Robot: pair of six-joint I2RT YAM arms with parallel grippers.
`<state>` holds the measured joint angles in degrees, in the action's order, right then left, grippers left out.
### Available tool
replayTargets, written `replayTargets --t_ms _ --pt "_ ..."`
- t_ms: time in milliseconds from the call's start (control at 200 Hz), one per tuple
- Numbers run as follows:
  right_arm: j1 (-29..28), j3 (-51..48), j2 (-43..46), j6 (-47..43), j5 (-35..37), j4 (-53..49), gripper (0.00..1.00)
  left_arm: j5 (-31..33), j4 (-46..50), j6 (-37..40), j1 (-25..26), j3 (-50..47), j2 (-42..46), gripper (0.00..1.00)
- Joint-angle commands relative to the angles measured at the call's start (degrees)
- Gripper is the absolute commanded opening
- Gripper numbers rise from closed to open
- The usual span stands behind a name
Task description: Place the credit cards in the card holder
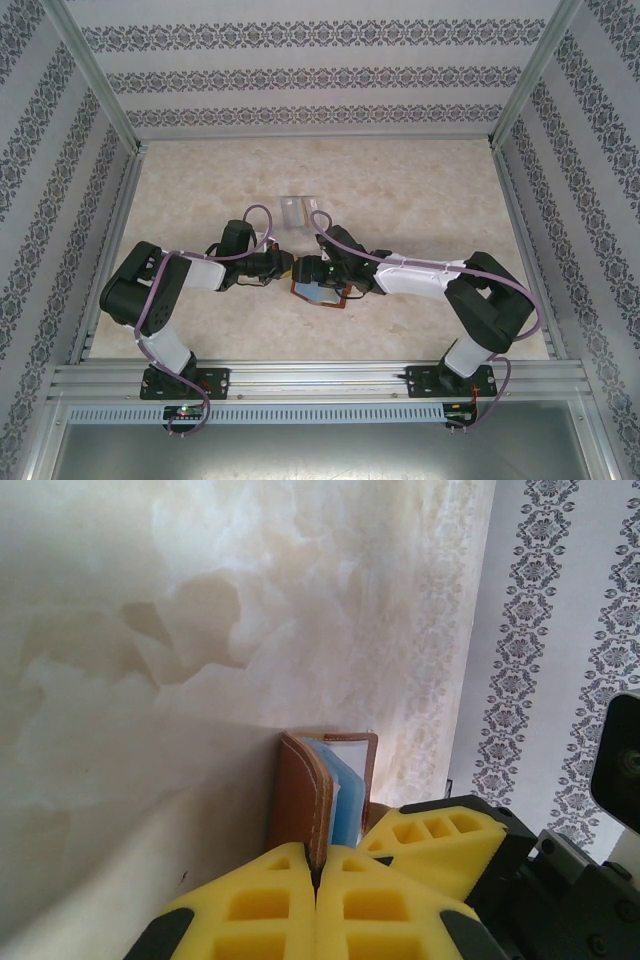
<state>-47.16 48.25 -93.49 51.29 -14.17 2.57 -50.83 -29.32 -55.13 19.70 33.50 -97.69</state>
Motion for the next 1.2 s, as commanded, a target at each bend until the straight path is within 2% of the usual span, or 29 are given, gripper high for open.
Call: replayTargets --t_ms 0,660,934,1194 --pt "-0.5 -1.2 -1.3 0.3 -0.7 1.6 0.63 -1.2 -3.2 -0.8 -0.3 -0.1 -0.7 0.0" --pt "-1.2 -2.2 -3.9 2.6 0.8 1.1 0.63 -1.9 -5.4 -2.1 -0.3 -0.2 -1.3 0.0" --pt "-1.7 -4.1 -1.3 2.7 8.6 -4.0 0.64 -1.7 -5.8 -2.3 -0.3 -0.3 -1.3 0.0" --pt "-1.8 -4.0 -0.5 1.9 10.8 -6.6 0.64 -1.8 -5.3 -2.2 -0.3 0.1 -1.7 0.0"
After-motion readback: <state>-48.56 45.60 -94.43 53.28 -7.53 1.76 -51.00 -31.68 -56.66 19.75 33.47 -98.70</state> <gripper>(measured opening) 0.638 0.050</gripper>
